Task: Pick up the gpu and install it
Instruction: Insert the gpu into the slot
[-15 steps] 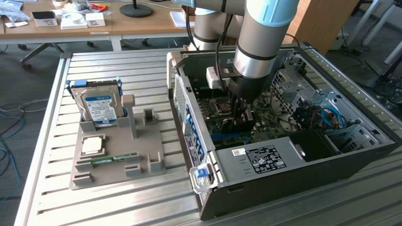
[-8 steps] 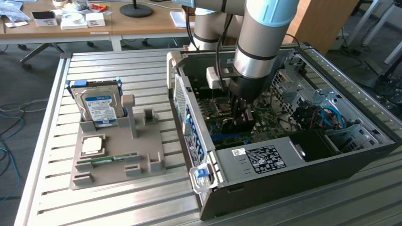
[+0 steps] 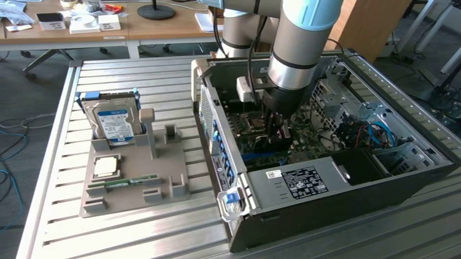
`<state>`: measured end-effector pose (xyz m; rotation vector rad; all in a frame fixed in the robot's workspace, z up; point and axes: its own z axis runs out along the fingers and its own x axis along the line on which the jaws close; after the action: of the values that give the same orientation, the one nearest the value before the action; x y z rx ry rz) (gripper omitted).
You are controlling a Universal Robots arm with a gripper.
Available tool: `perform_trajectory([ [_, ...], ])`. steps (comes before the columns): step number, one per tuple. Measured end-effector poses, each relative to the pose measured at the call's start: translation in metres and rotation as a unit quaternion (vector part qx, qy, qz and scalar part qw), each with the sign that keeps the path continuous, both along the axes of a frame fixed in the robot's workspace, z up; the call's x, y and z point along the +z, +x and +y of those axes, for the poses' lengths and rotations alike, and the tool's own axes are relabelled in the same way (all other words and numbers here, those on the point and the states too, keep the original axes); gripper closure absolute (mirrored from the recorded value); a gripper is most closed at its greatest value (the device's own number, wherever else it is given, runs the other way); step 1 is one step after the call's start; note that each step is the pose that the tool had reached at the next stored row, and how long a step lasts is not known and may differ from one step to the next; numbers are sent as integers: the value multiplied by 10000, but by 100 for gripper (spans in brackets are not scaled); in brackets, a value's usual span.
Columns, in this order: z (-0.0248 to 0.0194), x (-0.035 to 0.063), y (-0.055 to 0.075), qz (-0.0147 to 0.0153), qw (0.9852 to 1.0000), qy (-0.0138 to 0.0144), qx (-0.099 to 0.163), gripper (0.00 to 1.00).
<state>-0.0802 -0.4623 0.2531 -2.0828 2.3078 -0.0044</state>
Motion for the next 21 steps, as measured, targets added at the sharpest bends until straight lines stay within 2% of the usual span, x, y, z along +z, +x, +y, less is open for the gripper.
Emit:
perform_trajectory([
  [13, 0, 0, 29, 0, 10000, 0, 41, 73],
  [16, -1, 0, 28, 0, 9998, 0, 175, 73],
  [17, -18, 0, 26, 0, 9998, -2, 177, 73],
  [21, -11, 0, 20, 0, 9998, -1, 178, 73],
])
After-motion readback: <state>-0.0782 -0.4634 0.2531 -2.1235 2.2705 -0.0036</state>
